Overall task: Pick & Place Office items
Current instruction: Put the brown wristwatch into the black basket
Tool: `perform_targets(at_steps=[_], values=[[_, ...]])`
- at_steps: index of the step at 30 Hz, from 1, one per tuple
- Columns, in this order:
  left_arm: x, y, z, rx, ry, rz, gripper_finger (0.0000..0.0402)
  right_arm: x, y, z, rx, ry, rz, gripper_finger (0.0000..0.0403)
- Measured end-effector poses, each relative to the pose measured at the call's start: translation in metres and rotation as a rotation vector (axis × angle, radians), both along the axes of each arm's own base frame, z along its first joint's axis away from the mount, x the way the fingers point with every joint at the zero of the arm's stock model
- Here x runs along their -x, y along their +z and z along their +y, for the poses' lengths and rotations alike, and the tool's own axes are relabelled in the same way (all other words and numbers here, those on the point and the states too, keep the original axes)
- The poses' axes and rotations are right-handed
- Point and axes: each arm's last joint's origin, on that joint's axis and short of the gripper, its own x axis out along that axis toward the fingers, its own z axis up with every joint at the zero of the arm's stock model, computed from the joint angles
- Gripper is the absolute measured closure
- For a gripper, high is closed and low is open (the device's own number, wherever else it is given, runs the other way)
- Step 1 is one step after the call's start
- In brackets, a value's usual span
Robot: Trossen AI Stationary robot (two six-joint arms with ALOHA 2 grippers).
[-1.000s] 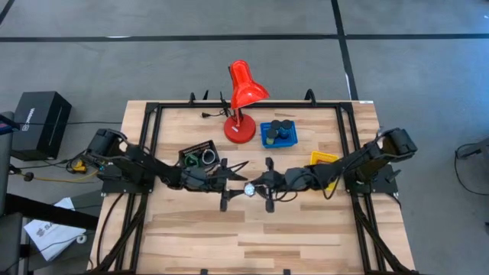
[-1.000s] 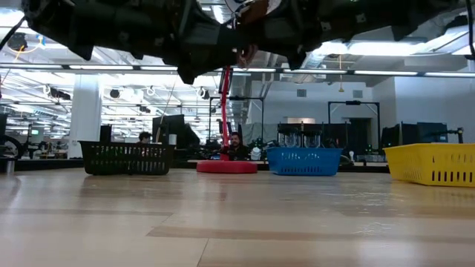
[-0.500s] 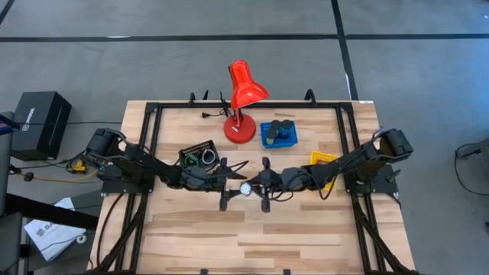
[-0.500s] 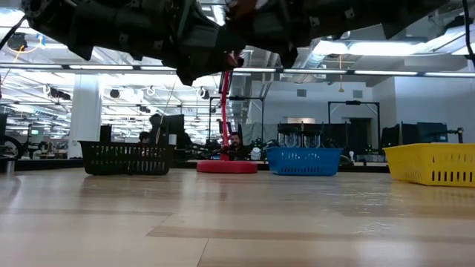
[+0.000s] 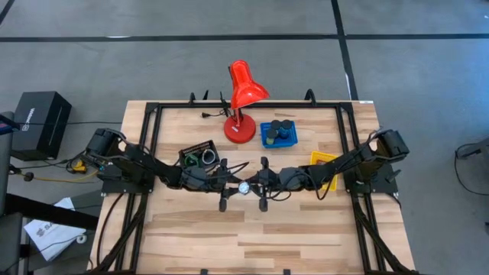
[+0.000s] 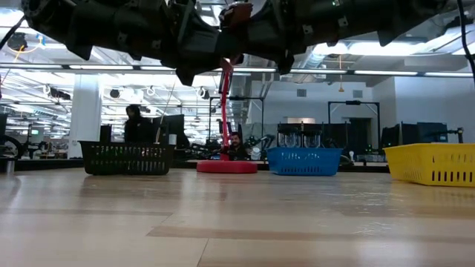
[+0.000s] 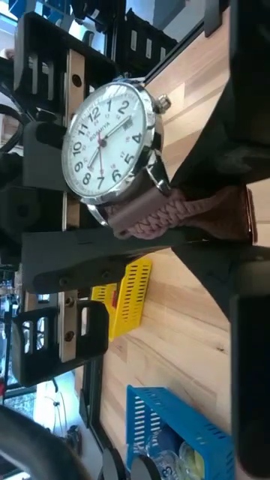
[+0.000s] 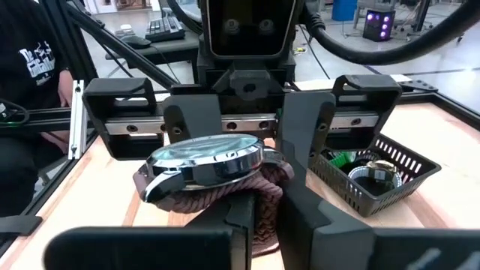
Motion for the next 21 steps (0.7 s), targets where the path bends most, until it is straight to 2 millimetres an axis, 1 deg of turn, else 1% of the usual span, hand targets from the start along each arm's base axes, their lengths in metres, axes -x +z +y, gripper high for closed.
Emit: perform_targets(at_steps=[4,10,15,21], values=[[0.0001,-0.0011,0.0003,-0.003,0.002,0.011,0.0324,0.0001,-0.0007,-0.0002,0.002,0.0,0.006,0.037],[0.0002,-0.0019,-0.0003,-0.001,-0.023,0.02,0.0328,0.0007,-0.002,0.0004,0.006,0.002,0.022,0.0359],[0.0003,-0.0023,-0.0013,-0.016,-0.059,0.025,0.0349,0.0015,-0.0027,0.0027,0.018,0.013,0.031,0.033],[0.0004,-0.0025,-0.0016,-0.018,-0.064,0.026,0.0384,0.0022,-0.003,0.0045,0.01,0.013,0.035,0.0283]])
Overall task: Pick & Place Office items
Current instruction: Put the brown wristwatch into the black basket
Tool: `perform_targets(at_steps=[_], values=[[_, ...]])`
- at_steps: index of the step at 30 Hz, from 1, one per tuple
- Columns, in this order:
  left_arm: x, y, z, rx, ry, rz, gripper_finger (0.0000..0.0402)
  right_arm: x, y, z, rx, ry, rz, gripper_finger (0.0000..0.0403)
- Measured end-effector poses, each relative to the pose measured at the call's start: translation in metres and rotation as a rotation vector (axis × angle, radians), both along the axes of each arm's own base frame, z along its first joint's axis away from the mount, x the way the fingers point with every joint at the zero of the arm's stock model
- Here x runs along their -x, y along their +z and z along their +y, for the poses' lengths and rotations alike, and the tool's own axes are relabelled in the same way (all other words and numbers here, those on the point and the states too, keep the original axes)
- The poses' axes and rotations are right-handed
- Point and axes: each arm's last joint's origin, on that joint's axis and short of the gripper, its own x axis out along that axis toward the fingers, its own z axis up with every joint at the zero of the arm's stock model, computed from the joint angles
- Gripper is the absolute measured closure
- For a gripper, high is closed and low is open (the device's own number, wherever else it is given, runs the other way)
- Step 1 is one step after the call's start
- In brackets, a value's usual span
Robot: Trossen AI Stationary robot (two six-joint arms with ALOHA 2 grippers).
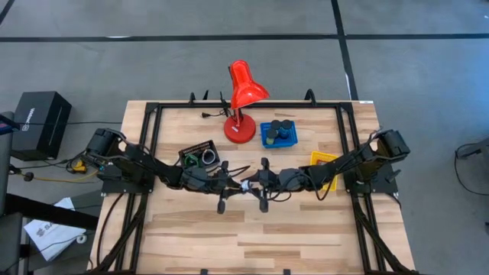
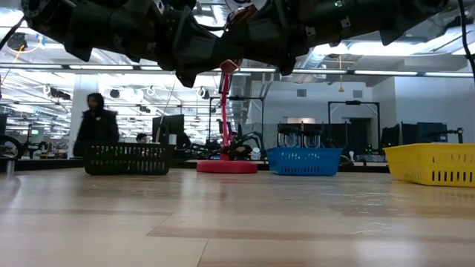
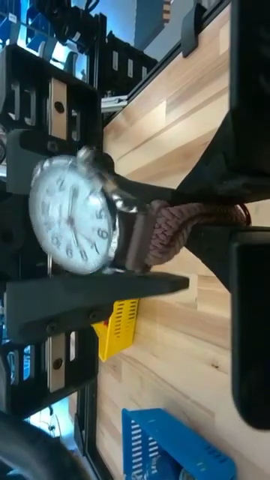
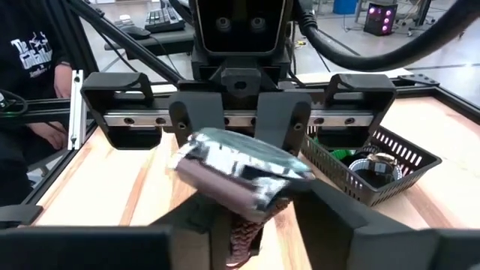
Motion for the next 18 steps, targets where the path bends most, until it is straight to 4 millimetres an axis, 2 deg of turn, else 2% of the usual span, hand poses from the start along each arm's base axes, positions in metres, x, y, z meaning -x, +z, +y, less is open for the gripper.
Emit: perform_targets(at_steps=[5,12,15,18], values=[[0.0,-0.001,0.001,-0.006,0.007,0.013,0.0383,0.001,-0.002,0.001,0.006,0.003,0.024,0.0249],[0.002,-0.006,0.015,-0.013,0.059,0.12,0.0383,0.005,-0.011,0.006,0.033,0.015,0.109,0.0218],[0.007,0.004,0.02,-0.007,0.073,0.121,0.0382,0.006,-0.013,0.005,0.037,0.009,0.137,0.0209],[0.018,0.025,0.025,-0.011,0.118,0.096,0.0382,0.008,-0.019,0.006,0.008,0.013,0.202,0.0203]])
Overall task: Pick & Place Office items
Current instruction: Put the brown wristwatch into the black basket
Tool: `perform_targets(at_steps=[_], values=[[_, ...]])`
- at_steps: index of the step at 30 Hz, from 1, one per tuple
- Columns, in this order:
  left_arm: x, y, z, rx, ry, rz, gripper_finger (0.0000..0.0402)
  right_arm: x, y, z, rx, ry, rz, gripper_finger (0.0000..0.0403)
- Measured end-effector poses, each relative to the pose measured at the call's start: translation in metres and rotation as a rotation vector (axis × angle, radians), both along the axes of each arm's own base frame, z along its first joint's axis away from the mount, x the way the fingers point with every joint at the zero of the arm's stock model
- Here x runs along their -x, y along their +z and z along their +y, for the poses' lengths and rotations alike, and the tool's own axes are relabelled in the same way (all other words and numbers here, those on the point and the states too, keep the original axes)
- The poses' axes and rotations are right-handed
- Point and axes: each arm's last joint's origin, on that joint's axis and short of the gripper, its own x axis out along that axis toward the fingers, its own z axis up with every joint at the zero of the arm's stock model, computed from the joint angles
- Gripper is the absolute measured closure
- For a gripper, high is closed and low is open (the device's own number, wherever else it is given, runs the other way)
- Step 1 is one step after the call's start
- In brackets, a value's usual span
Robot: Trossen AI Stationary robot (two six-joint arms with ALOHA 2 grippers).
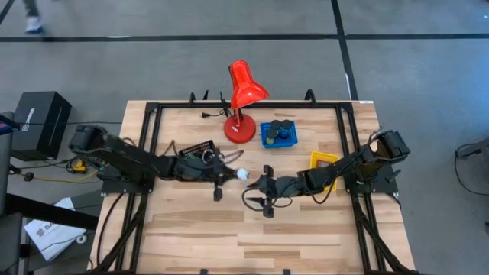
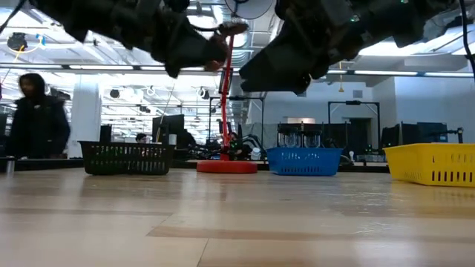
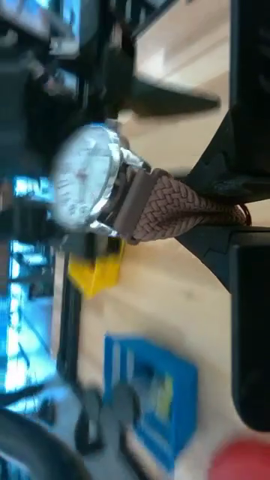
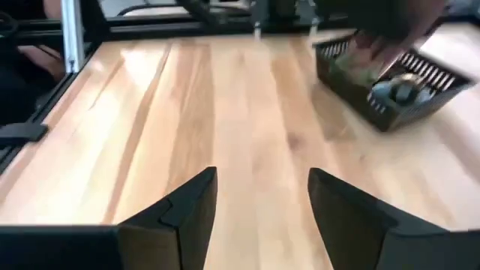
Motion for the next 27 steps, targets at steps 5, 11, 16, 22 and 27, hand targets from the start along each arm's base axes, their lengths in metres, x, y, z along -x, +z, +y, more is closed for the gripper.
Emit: perform_targets(at_steps=[5,11,16,22,27], values=[[0.03,0.023,0.009,-0.066,0.107,0.087,0.0382,0.003,-0.007,-0.002,-0.039,-0.036,0.075,0.02],[0.067,0.022,0.018,-0.026,0.191,0.181,0.0381,0.004,-0.008,-0.001,-0.091,-0.064,0.09,0.0205],[0.089,0.006,0.027,-0.054,0.288,0.178,0.0381,0.004,-0.008,-0.002,-0.11,-0.079,0.09,0.0212],[0.104,-0.017,0.039,-0.007,0.384,0.203,0.0373,0.004,-0.008,-0.003,-0.111,-0.08,0.088,0.0218],[0.112,-0.036,0.047,-0.01,0.43,0.261,0.0364,0.002,-0.008,-0.007,-0.113,-0.096,0.084,0.0221]])
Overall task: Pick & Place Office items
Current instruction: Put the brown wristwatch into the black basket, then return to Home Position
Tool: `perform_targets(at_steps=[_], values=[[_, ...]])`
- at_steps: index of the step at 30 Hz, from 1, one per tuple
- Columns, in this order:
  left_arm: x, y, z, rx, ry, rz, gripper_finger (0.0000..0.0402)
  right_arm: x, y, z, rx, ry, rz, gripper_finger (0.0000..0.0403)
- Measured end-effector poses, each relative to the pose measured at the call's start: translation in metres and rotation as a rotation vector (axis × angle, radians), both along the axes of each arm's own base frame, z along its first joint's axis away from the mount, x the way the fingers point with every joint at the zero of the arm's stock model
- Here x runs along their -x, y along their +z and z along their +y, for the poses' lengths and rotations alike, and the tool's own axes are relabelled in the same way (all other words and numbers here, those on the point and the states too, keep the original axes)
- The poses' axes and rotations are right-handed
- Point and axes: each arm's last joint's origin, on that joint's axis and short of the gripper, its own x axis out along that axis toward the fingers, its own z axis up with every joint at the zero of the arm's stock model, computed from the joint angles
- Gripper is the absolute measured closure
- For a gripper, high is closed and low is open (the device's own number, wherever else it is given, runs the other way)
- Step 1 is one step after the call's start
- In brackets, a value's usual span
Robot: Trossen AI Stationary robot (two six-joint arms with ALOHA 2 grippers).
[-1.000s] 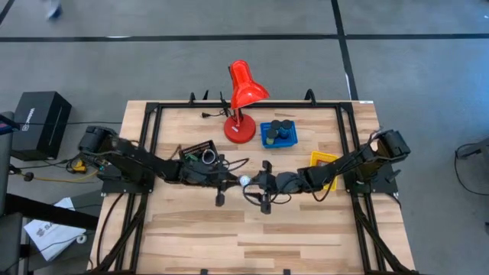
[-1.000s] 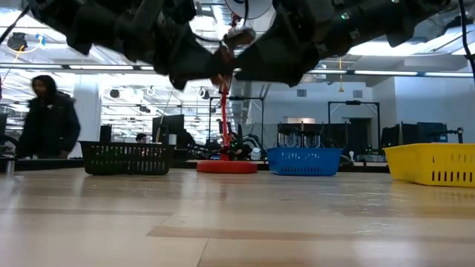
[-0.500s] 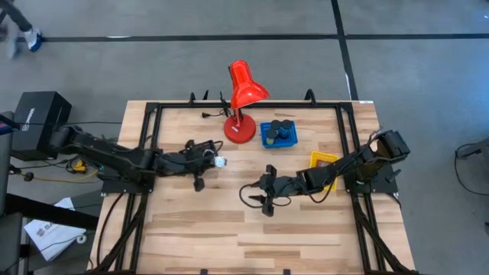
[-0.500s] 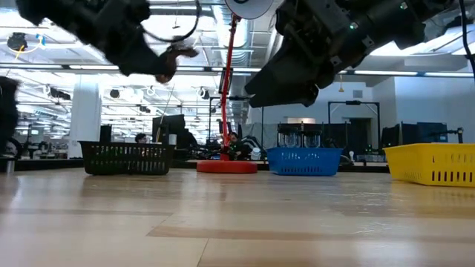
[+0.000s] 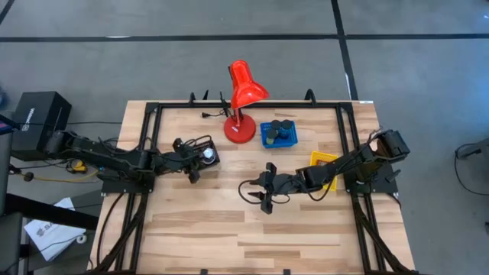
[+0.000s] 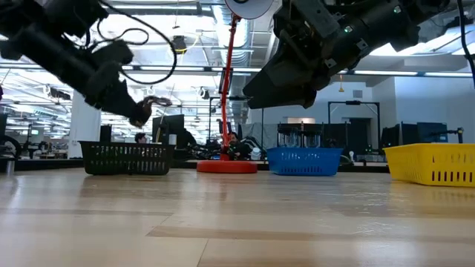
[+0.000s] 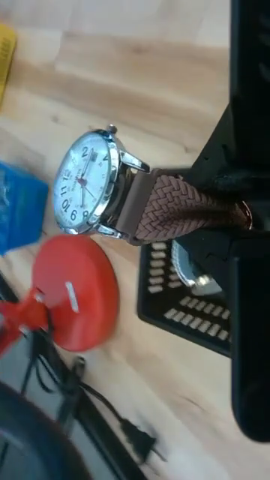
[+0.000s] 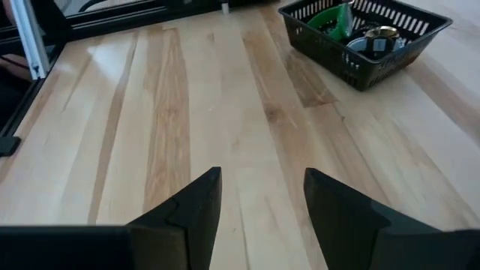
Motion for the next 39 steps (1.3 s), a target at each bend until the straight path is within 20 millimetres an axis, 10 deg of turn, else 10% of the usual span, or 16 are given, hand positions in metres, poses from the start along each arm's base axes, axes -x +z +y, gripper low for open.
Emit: perform_targets(at_steps=[39], values=[[0.004,-0.011,0.01,0.077,0.094,-0.105,0.0222,-0.004,0.0,-0.016,-0.002,-0.048,-0.001,0.0227]])
